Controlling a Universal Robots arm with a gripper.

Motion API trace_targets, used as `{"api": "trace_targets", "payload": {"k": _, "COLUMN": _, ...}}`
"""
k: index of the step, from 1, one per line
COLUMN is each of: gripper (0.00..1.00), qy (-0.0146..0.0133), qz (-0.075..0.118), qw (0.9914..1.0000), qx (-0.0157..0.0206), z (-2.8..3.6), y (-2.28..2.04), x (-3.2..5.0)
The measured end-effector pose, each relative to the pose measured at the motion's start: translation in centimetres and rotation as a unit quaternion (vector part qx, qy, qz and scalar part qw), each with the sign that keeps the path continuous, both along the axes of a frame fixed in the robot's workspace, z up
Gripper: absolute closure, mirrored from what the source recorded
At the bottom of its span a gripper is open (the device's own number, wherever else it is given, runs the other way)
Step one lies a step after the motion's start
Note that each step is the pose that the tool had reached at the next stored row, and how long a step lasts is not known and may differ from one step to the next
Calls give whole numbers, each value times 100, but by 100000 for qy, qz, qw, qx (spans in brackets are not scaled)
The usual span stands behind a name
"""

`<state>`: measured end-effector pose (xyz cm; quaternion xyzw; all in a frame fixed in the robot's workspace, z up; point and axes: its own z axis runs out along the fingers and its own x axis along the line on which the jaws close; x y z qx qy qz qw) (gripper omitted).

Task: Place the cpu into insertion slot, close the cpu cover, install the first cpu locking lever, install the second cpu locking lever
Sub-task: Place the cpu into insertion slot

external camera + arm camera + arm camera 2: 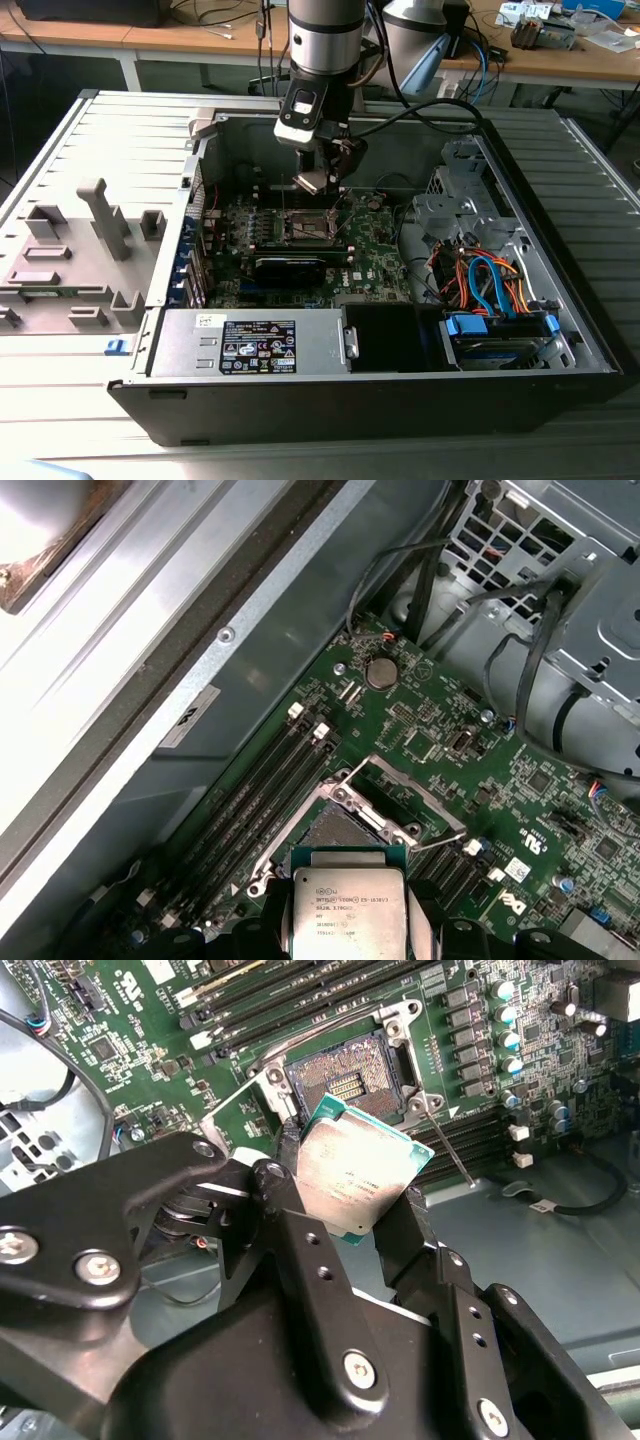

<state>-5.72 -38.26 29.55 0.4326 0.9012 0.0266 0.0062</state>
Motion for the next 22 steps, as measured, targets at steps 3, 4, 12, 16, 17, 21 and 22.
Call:
{"api": "trace_targets", "payload": {"k": 3, "gripper": 45, "qy": 2, "qz": -236, "qw": 100000, "qx": 1, "z": -1, "y": 0, "x": 0}}
{"api": "trace_targets", "payload": {"k": 4, "gripper": 45, "qy": 1, "qz": -288, "qw": 100000, "qx": 0, "z": -1, "y": 0, "x": 0}}
{"api": "trace_targets", "payload": {"k": 12, "gripper": 45, "qy": 0, "qz": -786, "qw": 99997, "qx": 4, "z": -5, "y": 0, "x": 0}}
{"api": "trace_targets", "payload": {"k": 16, "gripper": 45, "qy": 2, "qz": -1114, "qw": 99994, "qx": 0, "z": -7, "y": 0, "x": 0}}
{"api": "trace_targets", "payload": {"k": 17, "gripper": 45, "qy": 2, "qz": -1167, "qw": 99993, "qx": 1, "z": -7, "y": 0, "x": 0}}
{"api": "trace_targets", "payload": {"k": 21, "gripper": 45, "qy": 0, "qz": -1492, "qw": 99989, "qx": 3, "z": -9, "y": 0, "x": 0}}
{"api": "trace_targets", "payload": {"k": 22, "gripper": 45, "qy": -1, "qz": -1556, "qw": 99988, "qx": 2, "z": -9, "y": 0, "x": 0}}
